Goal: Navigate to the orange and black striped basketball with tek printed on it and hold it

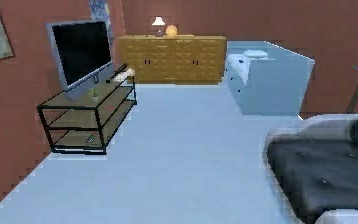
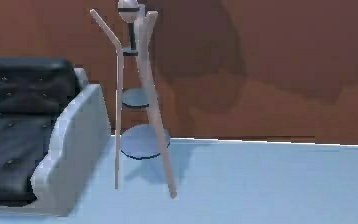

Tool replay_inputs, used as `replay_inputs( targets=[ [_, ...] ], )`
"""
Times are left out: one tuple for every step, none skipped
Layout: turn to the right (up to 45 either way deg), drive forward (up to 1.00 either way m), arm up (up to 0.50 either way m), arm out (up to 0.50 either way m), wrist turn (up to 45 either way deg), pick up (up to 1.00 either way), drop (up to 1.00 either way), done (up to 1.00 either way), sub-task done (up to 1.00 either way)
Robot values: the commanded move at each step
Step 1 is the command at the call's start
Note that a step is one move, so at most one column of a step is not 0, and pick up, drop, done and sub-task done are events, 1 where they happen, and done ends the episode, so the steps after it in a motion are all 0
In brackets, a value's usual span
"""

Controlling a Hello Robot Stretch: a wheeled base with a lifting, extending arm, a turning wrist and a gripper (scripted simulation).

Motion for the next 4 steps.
replay_inputs(
  targets=[
    [0.0, 1.0, 0.0, 0.0, 0.0, 0.0, 0.0, 0.0, 0.0],
    [0.0, 1.0, 0.0, 0.0, 0.0, 0.0, 0.0, 0.0, 0.0],
    [0.0, 1.0, 0.0, 0.0, 0.0, 0.0, 0.0, 0.0, 0.0],
    [-3.0, 0.0, 0.0, 0.0, 0.0, 0.0, 0.0, 0.0, 0.0]
  ],
)
